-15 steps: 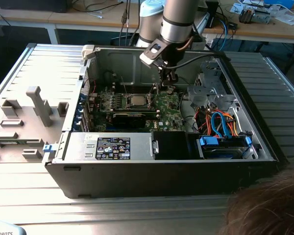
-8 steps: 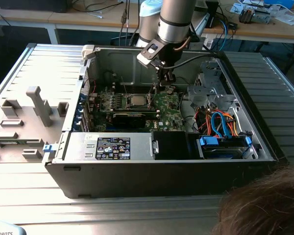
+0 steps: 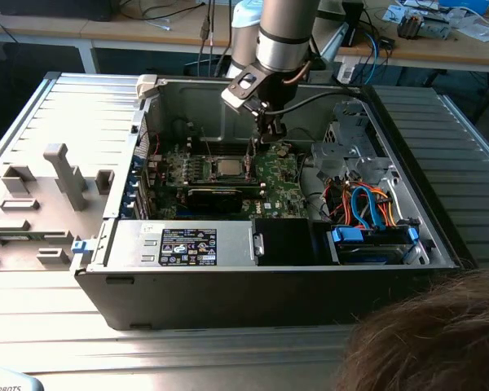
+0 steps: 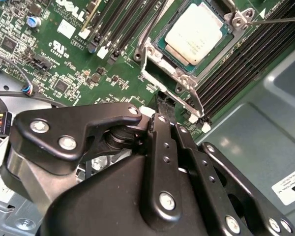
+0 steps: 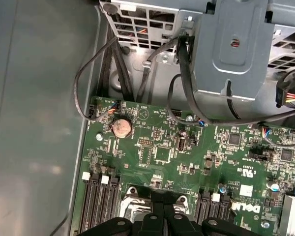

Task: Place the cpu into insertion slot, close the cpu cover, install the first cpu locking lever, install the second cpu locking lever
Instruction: 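Close the cpu cover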

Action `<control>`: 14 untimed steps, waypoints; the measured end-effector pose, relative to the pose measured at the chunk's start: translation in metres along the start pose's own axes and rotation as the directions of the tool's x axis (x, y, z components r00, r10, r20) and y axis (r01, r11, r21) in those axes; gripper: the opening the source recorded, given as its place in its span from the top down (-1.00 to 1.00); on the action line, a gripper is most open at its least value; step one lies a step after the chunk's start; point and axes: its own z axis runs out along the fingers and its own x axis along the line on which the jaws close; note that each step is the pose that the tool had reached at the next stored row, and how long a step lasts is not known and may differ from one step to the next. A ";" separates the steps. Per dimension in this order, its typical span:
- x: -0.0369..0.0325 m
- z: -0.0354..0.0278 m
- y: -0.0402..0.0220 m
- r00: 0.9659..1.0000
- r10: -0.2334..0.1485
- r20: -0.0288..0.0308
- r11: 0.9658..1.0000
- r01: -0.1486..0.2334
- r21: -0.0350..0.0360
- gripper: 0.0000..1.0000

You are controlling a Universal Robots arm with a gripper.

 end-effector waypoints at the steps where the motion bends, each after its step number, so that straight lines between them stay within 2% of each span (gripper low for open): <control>1: 0.0001 0.0001 -0.0009 1.000 0.000 0.000 1.000 0.000 0.000 0.79; 9: 0.0014 0.0012 -0.0089 1.000 0.000 0.000 1.000 0.000 0.000 0.79; 14: 0.0018 0.0014 -0.0109 1.000 0.000 0.000 1.000 0.000 0.000 0.79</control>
